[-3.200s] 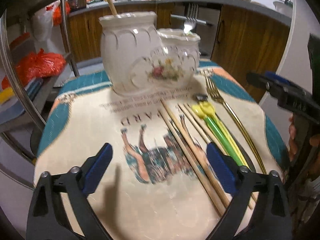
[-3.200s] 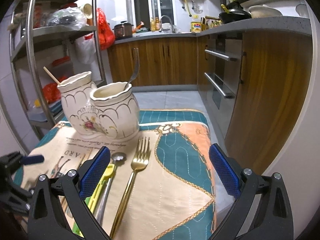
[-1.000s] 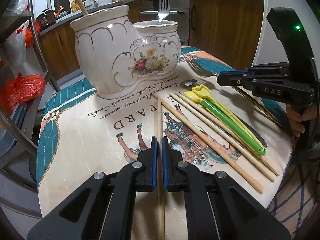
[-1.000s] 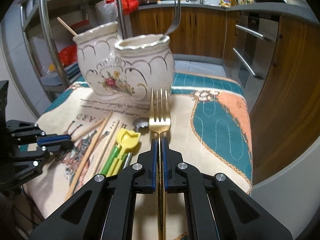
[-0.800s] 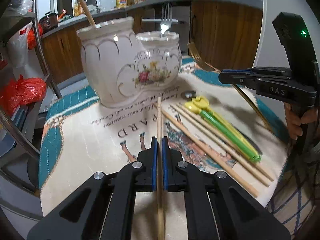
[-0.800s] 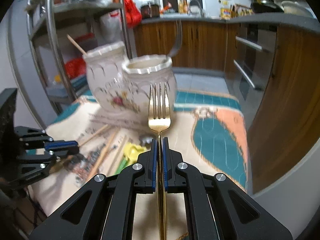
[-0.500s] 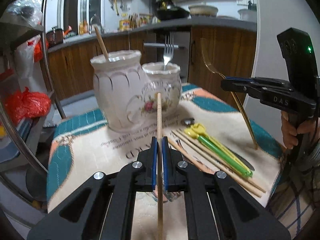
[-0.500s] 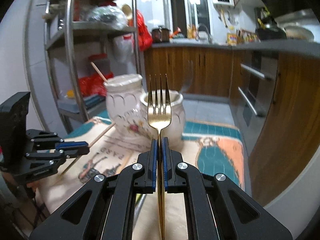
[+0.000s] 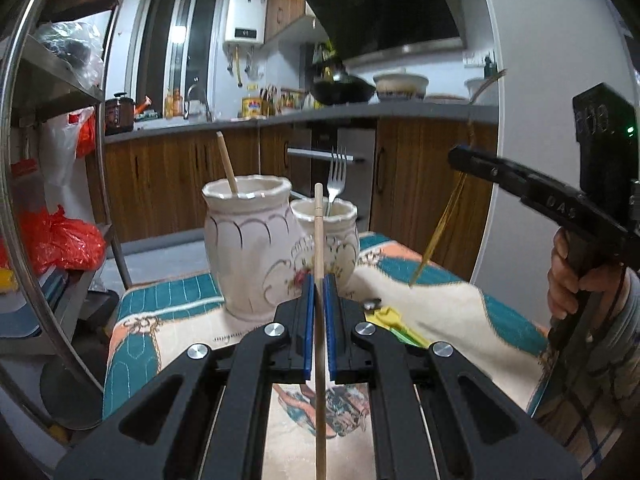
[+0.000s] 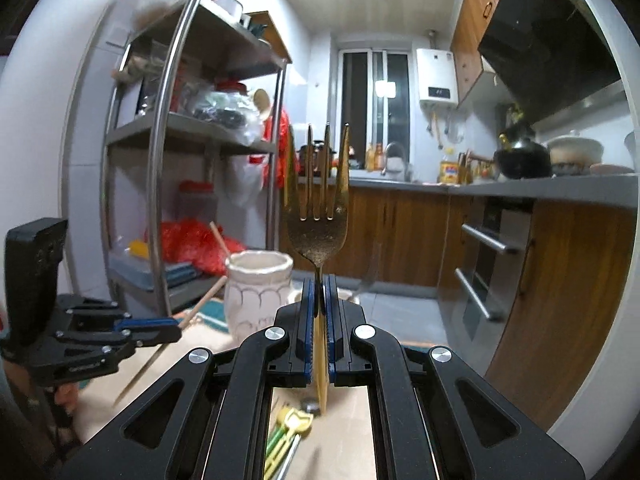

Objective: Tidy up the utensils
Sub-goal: 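Carry the chopstick toward the tall cup while the right tool carries the gold fork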

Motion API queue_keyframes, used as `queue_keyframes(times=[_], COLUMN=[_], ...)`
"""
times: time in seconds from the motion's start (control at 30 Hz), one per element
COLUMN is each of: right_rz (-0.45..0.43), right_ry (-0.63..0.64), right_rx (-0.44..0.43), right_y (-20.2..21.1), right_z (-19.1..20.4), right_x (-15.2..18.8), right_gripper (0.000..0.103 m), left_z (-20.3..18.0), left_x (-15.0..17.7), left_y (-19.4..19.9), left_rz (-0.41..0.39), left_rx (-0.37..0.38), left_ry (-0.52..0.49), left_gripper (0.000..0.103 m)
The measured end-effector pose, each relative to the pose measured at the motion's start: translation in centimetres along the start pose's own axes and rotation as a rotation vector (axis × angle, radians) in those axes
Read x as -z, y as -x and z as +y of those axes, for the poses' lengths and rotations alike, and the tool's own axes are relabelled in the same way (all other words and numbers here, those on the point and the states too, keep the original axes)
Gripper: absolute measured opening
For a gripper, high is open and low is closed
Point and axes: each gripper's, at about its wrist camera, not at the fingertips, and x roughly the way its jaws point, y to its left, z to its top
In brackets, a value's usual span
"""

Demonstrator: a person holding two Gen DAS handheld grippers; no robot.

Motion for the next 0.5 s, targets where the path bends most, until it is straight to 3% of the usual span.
queue_keyframes(times=[0.3, 0.5], right_rz=[0.003, -0.042], right_ry=[-0.038, -0.083], right_rx=[-0.007, -0.007], right_y=[-1.9, -3.7], right_z=[-0.2, -1.2], right_x=[-3.0, -4.7], right_gripper=[0.006, 0.006], left_z=[1.9, 5.5], left_x=[-5.3, -9.5], left_y=[1.8, 1.9], left_rz=[-0.161, -0.271], left_rx=[0.015, -0.02], left_ry=[0.013, 0.058], left_gripper=[0.005, 0.005])
